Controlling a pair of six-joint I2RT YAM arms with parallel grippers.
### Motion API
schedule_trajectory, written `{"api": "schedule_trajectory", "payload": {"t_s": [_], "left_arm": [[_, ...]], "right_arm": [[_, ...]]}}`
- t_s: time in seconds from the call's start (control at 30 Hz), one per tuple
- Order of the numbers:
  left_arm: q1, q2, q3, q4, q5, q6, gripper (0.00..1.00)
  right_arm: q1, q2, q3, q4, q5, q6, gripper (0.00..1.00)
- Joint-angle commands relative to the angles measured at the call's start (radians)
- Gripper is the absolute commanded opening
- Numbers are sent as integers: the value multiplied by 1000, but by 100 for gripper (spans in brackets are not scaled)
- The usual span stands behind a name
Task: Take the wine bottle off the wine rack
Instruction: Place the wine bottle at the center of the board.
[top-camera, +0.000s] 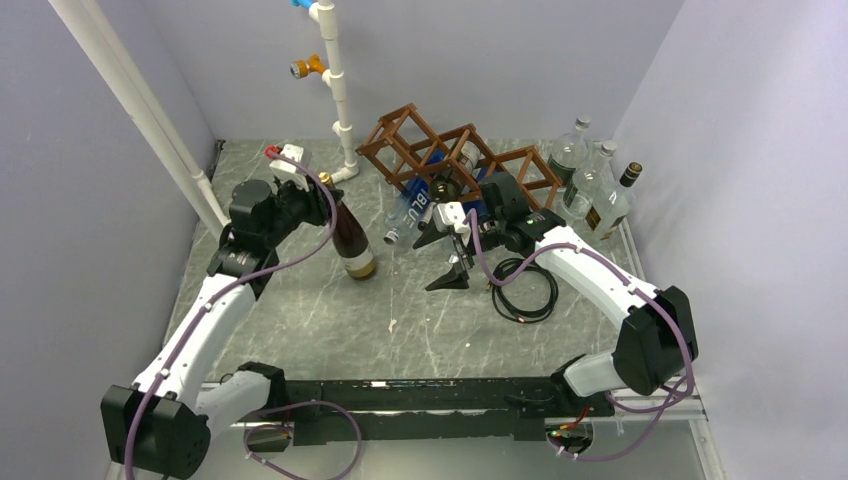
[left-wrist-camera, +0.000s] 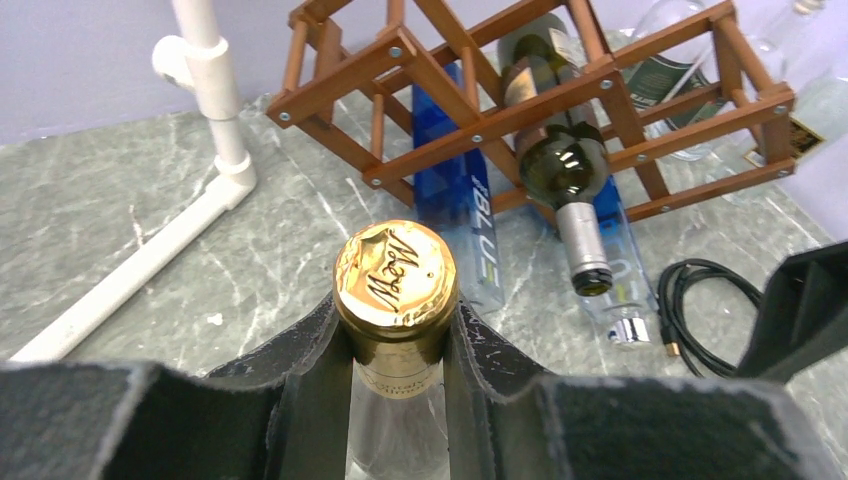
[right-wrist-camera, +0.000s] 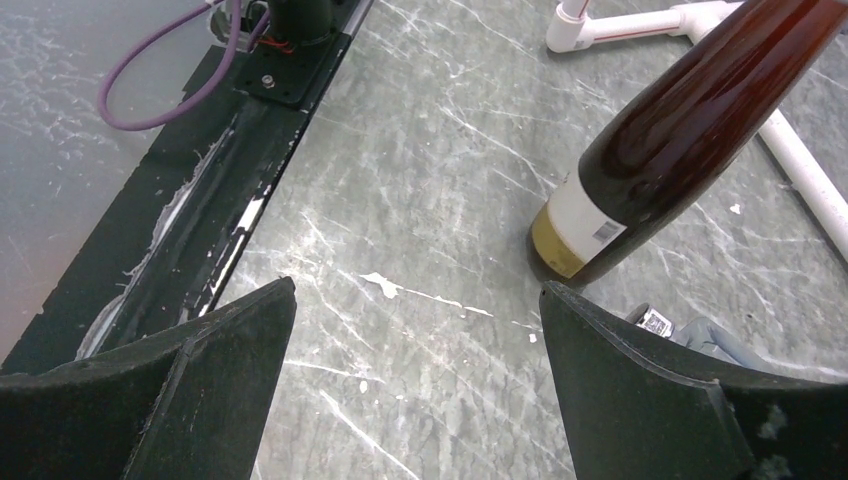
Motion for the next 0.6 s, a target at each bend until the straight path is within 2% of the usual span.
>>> {"api": "schedule_trajectory", "payload": {"t_s": [0.0,0.5,0.57], "left_arm": [[14,2,164,259,-42,24,0],[26,256,364,382,-164,175,0],[28,281,372,414,-179,231,0]], "right_arm": [[-5,-29,0,24,-30,-26,95],[-5,-22,1,12,-31,-41,95],[-5,-22,1,11,-30,-44,95]]}}
